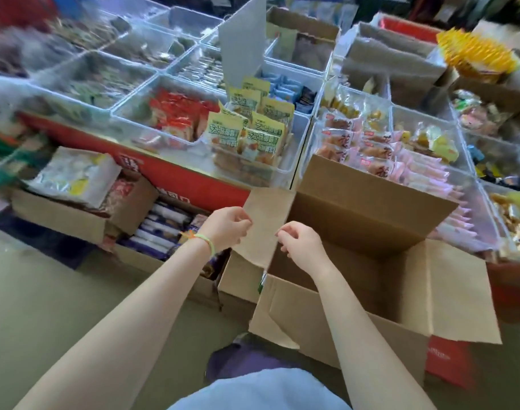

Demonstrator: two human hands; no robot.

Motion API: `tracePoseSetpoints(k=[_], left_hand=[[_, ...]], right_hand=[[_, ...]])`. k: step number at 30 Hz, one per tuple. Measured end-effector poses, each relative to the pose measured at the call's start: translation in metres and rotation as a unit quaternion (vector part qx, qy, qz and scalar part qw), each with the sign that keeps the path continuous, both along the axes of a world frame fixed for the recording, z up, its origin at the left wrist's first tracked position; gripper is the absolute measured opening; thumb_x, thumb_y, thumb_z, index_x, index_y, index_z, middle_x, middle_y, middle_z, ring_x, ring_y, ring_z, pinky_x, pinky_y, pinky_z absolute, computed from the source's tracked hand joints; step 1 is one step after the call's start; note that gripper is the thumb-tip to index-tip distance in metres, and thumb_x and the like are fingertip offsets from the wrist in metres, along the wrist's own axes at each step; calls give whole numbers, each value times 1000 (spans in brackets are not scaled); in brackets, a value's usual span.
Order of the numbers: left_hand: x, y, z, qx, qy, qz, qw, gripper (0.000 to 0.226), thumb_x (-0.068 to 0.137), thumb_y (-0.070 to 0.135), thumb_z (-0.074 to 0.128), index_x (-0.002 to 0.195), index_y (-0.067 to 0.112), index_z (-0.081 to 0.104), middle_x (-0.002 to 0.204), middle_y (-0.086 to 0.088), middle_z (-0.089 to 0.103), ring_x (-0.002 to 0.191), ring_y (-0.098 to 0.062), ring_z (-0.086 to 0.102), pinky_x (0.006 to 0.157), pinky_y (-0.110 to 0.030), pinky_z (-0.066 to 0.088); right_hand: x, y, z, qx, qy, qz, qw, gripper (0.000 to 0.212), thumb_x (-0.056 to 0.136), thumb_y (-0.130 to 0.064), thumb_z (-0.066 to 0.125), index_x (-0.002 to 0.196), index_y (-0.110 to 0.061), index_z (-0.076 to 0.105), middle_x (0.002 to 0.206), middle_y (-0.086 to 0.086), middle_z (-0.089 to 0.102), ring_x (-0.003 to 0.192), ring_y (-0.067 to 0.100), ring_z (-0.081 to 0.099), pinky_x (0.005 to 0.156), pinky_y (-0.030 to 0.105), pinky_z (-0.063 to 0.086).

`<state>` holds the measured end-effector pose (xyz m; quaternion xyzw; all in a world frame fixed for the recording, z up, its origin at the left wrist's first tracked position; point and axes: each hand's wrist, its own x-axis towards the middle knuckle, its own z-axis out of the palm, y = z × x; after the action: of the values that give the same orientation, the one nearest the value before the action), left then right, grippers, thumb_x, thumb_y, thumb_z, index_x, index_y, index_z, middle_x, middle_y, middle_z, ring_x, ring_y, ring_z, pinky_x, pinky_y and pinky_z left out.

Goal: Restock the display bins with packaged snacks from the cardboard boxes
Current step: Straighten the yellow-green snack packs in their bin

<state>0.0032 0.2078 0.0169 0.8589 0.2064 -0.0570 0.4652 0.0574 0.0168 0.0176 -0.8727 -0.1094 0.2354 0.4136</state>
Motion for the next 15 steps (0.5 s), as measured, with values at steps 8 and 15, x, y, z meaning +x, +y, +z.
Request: tracePoseSetpoints(k=[8, 15], left_hand=[[75, 81, -3, 83, 22, -49, 995, 19, 95, 19, 51, 99, 22, 70, 98, 4, 67, 78, -14, 65, 64, -25, 50], [130, 151, -4, 125, 32, -31, 991, 21, 96, 21, 51, 109, 18, 66, 108, -2, 60, 95, -19, 56, 82, -30, 44]], right_hand=[[78, 73, -16, 27, 8, -85, 996, 16, 99, -19, 50, 99, -18, 66, 93, 1, 67, 88, 20, 65, 73, 31, 52], [113, 143, -10, -12, 9, -75, 997, 16, 100, -26, 49, 101, -25, 65, 94, -6, 65, 89, 15, 63, 64, 25, 43]])
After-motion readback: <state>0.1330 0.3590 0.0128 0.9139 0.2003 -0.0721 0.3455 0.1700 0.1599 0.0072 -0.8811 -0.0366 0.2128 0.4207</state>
